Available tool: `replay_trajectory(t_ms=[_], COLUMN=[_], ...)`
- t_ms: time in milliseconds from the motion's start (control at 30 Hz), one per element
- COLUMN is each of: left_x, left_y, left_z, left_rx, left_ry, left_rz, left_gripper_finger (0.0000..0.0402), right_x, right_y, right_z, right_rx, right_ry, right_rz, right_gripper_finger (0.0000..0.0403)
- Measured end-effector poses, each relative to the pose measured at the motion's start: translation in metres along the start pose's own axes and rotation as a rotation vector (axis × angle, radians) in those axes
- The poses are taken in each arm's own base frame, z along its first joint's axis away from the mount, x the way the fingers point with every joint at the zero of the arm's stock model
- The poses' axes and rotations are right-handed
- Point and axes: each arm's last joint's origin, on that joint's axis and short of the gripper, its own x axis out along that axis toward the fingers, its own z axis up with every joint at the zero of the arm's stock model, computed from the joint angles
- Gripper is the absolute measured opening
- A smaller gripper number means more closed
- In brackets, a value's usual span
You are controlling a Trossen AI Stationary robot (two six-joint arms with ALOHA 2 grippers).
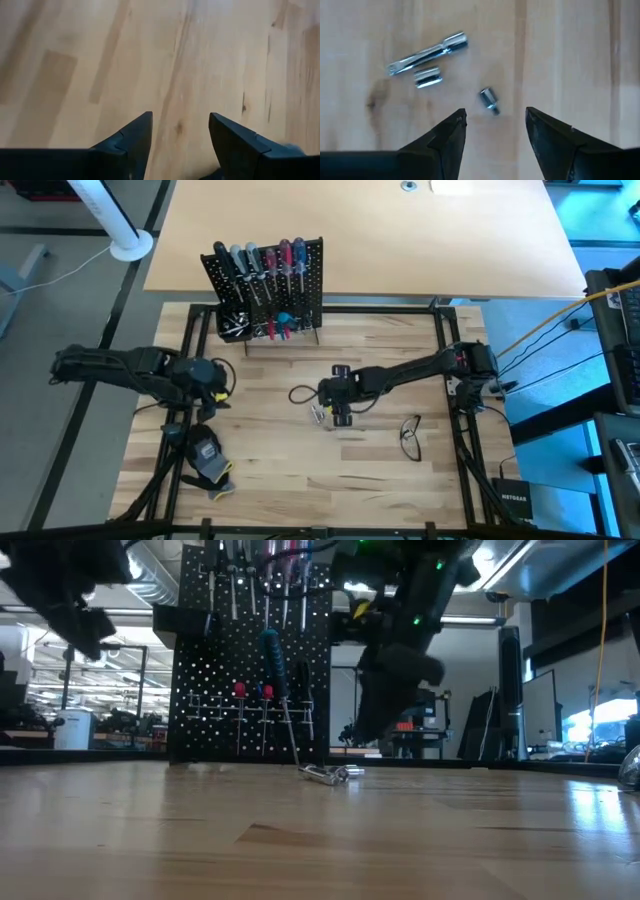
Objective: Hang tools onto peg board
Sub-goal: Put the socket into the black bin on the peg board
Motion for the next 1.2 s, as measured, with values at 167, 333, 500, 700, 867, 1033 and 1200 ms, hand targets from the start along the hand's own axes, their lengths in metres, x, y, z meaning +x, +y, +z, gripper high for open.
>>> replay_trajectory(t_ms=[167,333,500,700,867,1033,1200], left_x=[0.013,0.024,0.036,0.053,0.061,0.061,0.061], left_y=[-0.003,-0.006,-0.009,-0.006,-0.004,-0.002,-0.001], left_z=[-0.006,-0.009,-0.007,-0.012,-0.015,-0.014,-0.014], left_rx=[-0.064,-0.115,-0.188,-0.234,-0.217,-0.182,-0.147], left_ry=[0.015,-0.006,-0.088,-0.125,-0.179,-0.204,-0.221], left_rz=[-0.023,-0.054,-0.107,-0.103,-0.062,-0.025,0.009], left_gripper_finger=[0.0184,0.0184,0.0184,0.0184,0.0184,0.0184,0.0184], right_x=[0.011,0.021,0.030,0.045,0.051,0.051,0.049], right_y=[-0.016,-0.026,-0.022,-0.019,-0.018,-0.017,-0.018], right_z=[-0.002,-0.008,-0.011,-0.014,-0.015,-0.016,-0.013], right_rx=[-0.034,-0.037,-0.099,-0.121,-0.140,-0.144,-0.134], right_ry=[-0.036,-0.051,-0.077,-0.057,-0.048,-0.043,-0.041], right_rz=[0.027,0.087,0.097,0.110,0.116,0.115,0.101], right_gripper_finger=[0.0207,0.0207,0.0207,0.0200,0.0148,0.0070,0.0053])
